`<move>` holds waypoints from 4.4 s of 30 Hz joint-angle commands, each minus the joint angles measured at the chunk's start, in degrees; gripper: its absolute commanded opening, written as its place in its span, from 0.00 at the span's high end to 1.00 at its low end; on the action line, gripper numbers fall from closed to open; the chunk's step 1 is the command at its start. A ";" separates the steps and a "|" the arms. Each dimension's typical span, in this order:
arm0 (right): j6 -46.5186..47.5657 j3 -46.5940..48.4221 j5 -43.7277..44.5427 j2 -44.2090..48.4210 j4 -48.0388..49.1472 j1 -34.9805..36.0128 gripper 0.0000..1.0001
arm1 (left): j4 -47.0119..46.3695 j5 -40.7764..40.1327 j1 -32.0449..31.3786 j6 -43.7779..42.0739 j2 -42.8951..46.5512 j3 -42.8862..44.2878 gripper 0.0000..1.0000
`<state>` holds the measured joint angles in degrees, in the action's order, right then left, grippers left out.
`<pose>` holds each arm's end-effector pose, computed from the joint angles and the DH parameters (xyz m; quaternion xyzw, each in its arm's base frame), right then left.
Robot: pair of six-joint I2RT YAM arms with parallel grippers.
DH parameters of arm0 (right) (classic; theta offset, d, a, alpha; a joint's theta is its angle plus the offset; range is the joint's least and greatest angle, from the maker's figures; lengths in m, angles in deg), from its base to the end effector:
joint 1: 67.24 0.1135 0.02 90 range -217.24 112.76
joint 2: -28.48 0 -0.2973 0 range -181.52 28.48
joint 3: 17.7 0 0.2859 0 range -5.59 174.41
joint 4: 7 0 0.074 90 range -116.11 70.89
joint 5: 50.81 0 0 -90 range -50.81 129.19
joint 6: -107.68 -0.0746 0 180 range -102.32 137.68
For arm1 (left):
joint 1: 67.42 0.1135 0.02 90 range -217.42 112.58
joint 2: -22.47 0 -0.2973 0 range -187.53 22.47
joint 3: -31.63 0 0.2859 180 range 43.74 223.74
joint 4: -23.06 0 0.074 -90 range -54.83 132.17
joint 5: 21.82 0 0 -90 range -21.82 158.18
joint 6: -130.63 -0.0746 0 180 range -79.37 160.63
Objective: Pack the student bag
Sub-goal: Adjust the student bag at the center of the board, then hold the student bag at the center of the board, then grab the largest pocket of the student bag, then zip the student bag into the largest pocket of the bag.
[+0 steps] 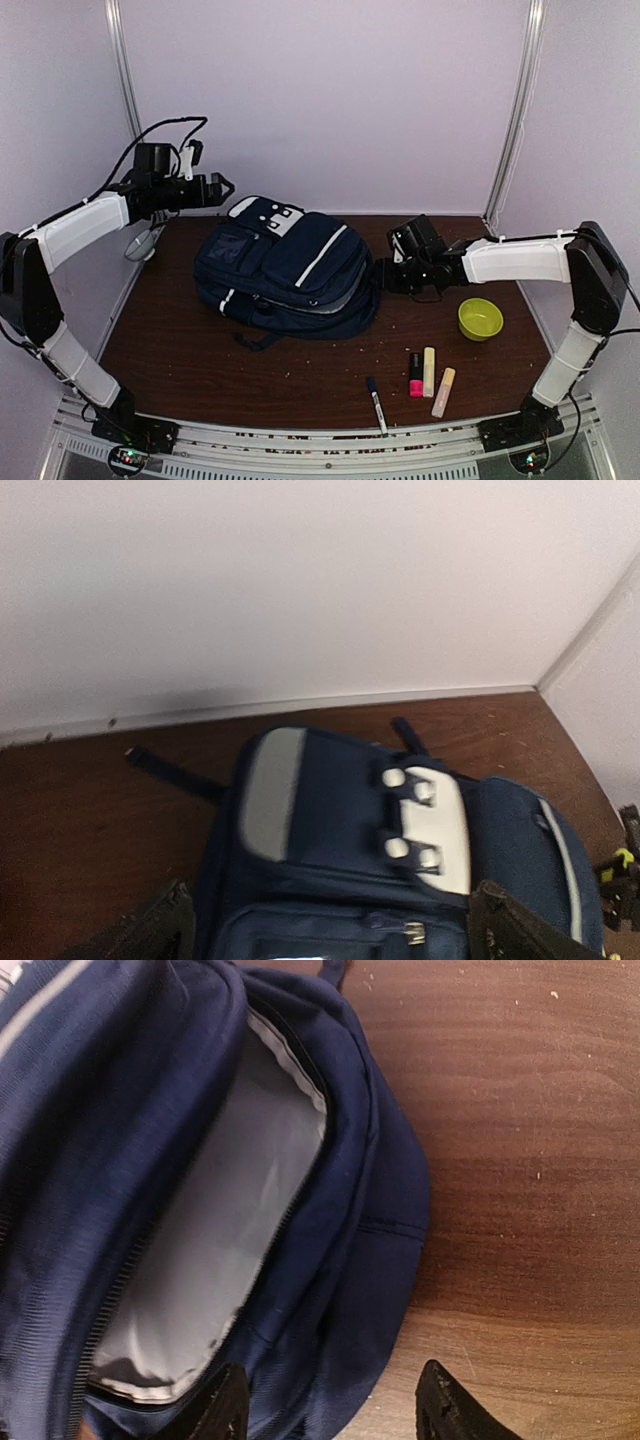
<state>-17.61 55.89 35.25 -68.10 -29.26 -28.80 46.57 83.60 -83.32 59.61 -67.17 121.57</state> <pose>0.3272 0.2662 0.1918 -0.0385 0.9235 0.2537 0.2853 0.4159 -0.1391 0.3548 0.0516 0.8290 -0.2703 0.4868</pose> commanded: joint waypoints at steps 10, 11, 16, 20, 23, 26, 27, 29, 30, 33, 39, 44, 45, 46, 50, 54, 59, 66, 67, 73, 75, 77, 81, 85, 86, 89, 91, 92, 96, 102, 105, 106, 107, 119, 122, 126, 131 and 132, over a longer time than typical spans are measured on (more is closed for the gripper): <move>0.00 5.59 -4.59 -10.48 0.48 0.32 0.38 | -7.94 0.88 8.41 9.67 -2.37 -18.00 0.02; -0.58 6.02 -5.71 -11.10 0.94 -0.02 0.38 | -9.16 2.23 8.41 10.57 -3.31 -18.84 0.02; -1.79 8.71 -7.34 -12.98 2.98 -2.53 0.46 | -15.84 4.61 8.36 14.54 -3.16 -24.95 0.03; -1.29 13.85 -8.06 -16.19 2.58 -5.83 0.50 | -16.38 3.73 7.78 14.85 -0.01 -28.72 0.09; -1.55 18.44 -10.40 -18.75 1.93 -8.44 0.52 | -16.18 6.01 6.48 13.99 2.89 -31.03 0.13; -1.53 21.58 -10.50 -19.90 2.09 -10.24 0.53 | -14.80 9.17 6.28 13.80 5.32 -32.67 0.22; -1.19 22.86 -10.52 -20.15 1.53 -10.69 0.53 | -14.66 9.87 5.98 14.13 6.10 -33.18 0.25; -0.06 25.56 -10.51 -20.53 -0.35 -11.75 0.53 | -14.78 10.28 4.35 14.75 7.62 -34.03 0.32; 0.56 26.68 -10.43 -20.35 -1.38 -12.32 0.52 | -14.65 10.60 3.07 14.62 8.29 -34.13 0.34; 1.83 26.14 -9.64 -17.33 -2.05 -14.15 0.51 | -12.42 13.90 -0.62 12.68 9.26 -32.92 0.36; 4.14 14.14 -5.57 -4.08 -0.83 -16.55 0.50 | -12.46 16.00 -3.96 12.90 10.67 -32.47 0.47; 7.01 3.99 -7.02 5.32 2.91 -12.90 0.54 | -18.29 19.43 -5.19 16.29 8.59 -33.84 0.78; 8.79 2.78 -6.83 6.88 3.35 -10.81 0.55 | -19.60 20.18 -5.68 16.98 8.05 -33.94 0.86; 11.06 1.75 -6.32 8.17 3.87 -8.26 0.55 | -20.88 20.66 -6.04 17.64 7.64 -34.08 0.94; 19.55 -0.83 -7.53 9.81 8.59 3.61 0.55 | -23.76 20.09 -7.37 19.59 7.50 -34.51 1.00; 21.71 0.58 -7.50 5.67 12.65 11.42 0.55 | -23.96 18.23 -7.93 20.05 9.15 -34.38 1.00; 18.69 9.62 -5.13 -4.45 7.04 12.80 0.62 | -23.34 16.93 -9.12 19.74 10.69 -33.98 1.00; 17.04 8.61 -1.72 -6.65 6.13 12.73 0.70 | -23.06 15.46 -9.39 19.49 11.18 -34.01 1.00; 16.82 8.15 -1.05 -6.53 5.74 12.76 0.70 | -23.16 15.33 -9.40 19.44 11.06 -33.93 1.00; 16.62 9.27 1.78 -8.33 3.57 12.65 0.71 | -22.92 15.69 -9.45 19.06 9.98 -32.72 1.00; 16.33 11.79 3.16 -9.33 0.88 12.64 0.72 | -22.43 15.65 -9.47 18.93 9.93 -32.48 1.00; 15.67 10.94 3.89 -9.22 1.61 12.66 0.72 | -22.01 15.63 -9.46 18.77 10.03 -32.31 1.00; 14.17 10.00 3.95 -10.21 4.54 12.62 0.71 | -21.59 15.05 -9.58 18.29 9.90 -31.93 1.00; 13.42 12.61 3.00 -12.69 6.23 12.59 0.71 | -22.37 14.82 -10.02 18.50 9.68 -31.77 1.00; 13.08 13.00 3.32 -13.08 6.87 12.55 0.72 | -22.45 14.79 -10.10 18.54 9.67 -31.81 1.00; 12.37 14.78 4.42 -14.61 6.29 12.50 0.75 | -22.55 14.90 -10.22 18.66 9.84 -31.85 1.00; 12.26 14.70 4.47 -14.74 7.17 12.43 0.78 | -22.51 14.90 -10.27 18.46 9.78 -31.79 1.00; 12.26 14.65 4.73 -14.70 7.86 12.38 0.81 | -22.44 14.86 -10.24 18.38 9.72 -31.70 1.00; 11.95 14.65 6.63 -14.67 7.07 11.90 1.00 | -22.45 15.14 -10.24 18.20 9.65 -31.50 1.00; 10.54 8.51 5.95 -10.46 8.88 8.93 1.00 | -19.00 13.51 -10.22 15.42 10.17 -30.38 1.00; 11.02 5.12 3.26 -7.08 9.28 6.58 1.00 | -16.58 11.78 -10.00 13.13 10.30 -29.46 1.00; 11.03 4.06 2.24 -5.96 9.32 5.56 1.00 | -16.03 11.30 -9.68 12.68 10.47 -29.33 1.00; 11.03 2.99 1.40 -4.97 9.13 4.61 1.00 | -15.72 10.99 -9.41 12.30 10.74 -29.31 1.00; 14.62 -0.90 -4.46 -0.28 -1.48 -7.96 1.00 | -11.57 4.70 -4.87 8.61 15.85 -32.05 1.00; 15.07 -0.75 -4.53 -0.43 -3.17 -9.71 1.00 | -10.31 3.56 -3.24 8.14 17.40 -32.57 1.00; 16.24 -0.04 -7.66 -0.65 -3.18 -9.32 1.00 | -10.06 1.15 3.45 10.13 20.33 -34.62 1.00; 22.11 4.61 -11.91 -3.09 -4.96 -1.72 1.00 | -14.02 -3.96 5.37 8.12 22.14 -34.53 0.42; 22.27 5.60 -12.75 -3.80 -5.29 -0.81 1.00 | -16.77 -3.08 5.08 8.14 22.49 -34.97 0.30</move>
<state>0.86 57.94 21.26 -70.41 -29.66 -31.82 42.66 88.50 -81.53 69.53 -48.90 86.09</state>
